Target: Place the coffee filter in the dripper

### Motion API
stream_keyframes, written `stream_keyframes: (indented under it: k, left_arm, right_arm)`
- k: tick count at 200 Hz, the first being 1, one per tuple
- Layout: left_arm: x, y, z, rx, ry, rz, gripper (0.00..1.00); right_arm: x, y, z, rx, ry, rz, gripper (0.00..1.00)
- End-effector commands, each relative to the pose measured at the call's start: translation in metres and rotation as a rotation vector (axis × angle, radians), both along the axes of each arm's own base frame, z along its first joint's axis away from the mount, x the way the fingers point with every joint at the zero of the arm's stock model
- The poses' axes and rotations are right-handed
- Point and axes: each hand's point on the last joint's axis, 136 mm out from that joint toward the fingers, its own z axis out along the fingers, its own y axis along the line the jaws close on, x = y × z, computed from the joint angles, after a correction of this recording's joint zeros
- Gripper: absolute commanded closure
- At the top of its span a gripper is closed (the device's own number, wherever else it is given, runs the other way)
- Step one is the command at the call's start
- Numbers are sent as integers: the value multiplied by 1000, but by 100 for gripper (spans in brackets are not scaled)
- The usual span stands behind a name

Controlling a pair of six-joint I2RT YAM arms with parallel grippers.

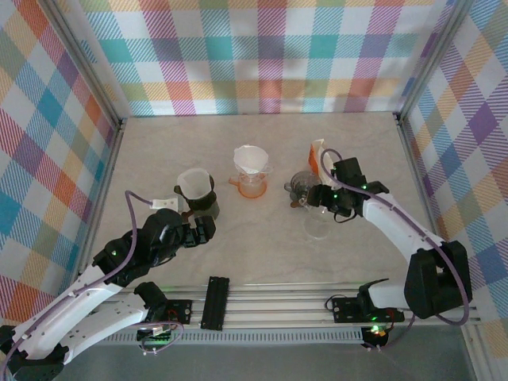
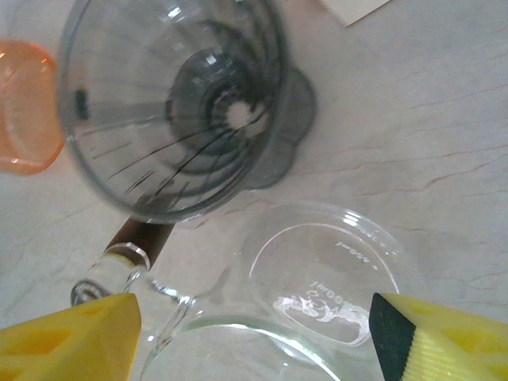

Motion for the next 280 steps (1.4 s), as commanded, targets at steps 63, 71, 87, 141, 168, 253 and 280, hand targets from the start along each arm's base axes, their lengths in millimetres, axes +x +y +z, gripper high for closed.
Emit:
stream_keyframes:
  k: [63, 71, 87, 141, 168, 253, 280]
  left_arm:
    - [3, 2, -3, 1, -11, 13, 0]
    - [3, 2, -4, 1, -10, 12, 0]
    - [2, 3, -5, 2, -8, 15, 0]
    - [3, 2, -4, -4, -12, 13, 0]
    - [4, -2, -4, -4, -9, 0, 0]
    - [3, 0, 0, -17, -20, 6, 0]
    - [2, 2, 0, -16, -20, 9, 0]
  right_arm:
    - [-36, 93, -1, 70, -2, 191, 27]
    - [-40, 102, -3, 66, 5, 215, 27]
    - [-46, 117, -6, 53, 18, 258, 29]
    - [-48, 118, 9, 1, -45, 258, 25]
    - [-28, 83, 20, -19, -68, 146, 23]
    - [61, -4, -5, -2, 7, -192, 28]
    - [74, -10, -20, 11, 34, -228, 35]
